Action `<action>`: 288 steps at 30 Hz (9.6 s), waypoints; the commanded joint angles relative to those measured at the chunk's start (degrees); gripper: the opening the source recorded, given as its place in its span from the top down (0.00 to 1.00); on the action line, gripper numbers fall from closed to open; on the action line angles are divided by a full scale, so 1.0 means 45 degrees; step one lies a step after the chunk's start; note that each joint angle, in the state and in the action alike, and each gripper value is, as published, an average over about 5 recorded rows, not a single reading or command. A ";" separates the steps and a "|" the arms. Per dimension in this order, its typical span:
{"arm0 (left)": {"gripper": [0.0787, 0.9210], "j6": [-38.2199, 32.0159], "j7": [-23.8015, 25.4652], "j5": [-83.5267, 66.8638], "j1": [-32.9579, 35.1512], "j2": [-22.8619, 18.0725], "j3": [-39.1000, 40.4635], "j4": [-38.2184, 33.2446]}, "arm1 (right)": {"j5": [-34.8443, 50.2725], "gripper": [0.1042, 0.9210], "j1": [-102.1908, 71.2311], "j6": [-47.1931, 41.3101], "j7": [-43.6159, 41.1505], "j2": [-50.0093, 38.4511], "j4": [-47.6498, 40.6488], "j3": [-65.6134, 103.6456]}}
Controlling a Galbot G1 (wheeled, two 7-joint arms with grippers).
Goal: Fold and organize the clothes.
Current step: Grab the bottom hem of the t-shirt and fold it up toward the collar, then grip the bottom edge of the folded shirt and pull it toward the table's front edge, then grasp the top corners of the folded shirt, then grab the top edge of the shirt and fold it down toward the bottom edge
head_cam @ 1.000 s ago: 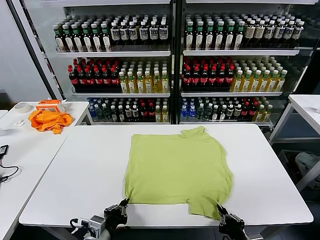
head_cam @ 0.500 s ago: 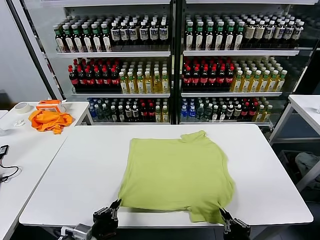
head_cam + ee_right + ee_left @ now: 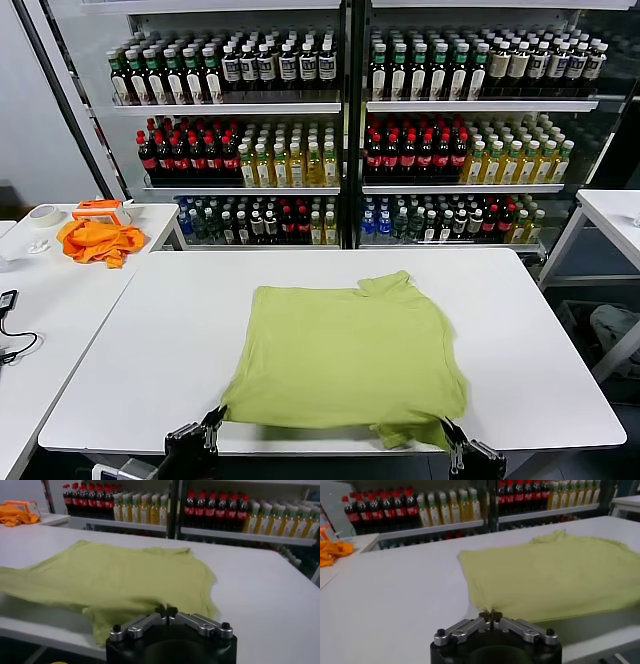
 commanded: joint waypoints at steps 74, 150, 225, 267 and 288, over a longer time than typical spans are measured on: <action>0.14 0.1501 0.0880 -0.1186 -0.6471 -0.0753 0.2547 0.5137 | 0.2020 0.24 0.4935 -0.2545 0.1238 0.0623 -0.3876 -0.1218; 0.17 0.0304 0.0939 -0.0164 -0.4922 0.0362 0.1428 0.2676 | 0.2914 0.13 0.6658 -0.3237 0.1965 -0.0230 -0.1719 -0.1120; 0.52 0.0539 0.2838 -0.1846 -1.1768 -0.0410 0.4867 1.0573 | 0.3117 0.53 1.5365 -0.2882 0.2883 0.3017 -1.2714 -0.5583; 1.00 -0.0882 0.2886 -0.2612 -0.7201 0.1206 0.3116 0.5900 | 0.1945 0.99 0.8184 -0.3179 0.2946 0.0813 -0.3776 -0.3767; 1.00 -0.1010 0.2937 -0.2525 -0.6983 0.1302 0.3181 0.5969 | 0.1410 0.99 0.7670 -0.3250 0.2880 0.0794 -0.3897 -0.3515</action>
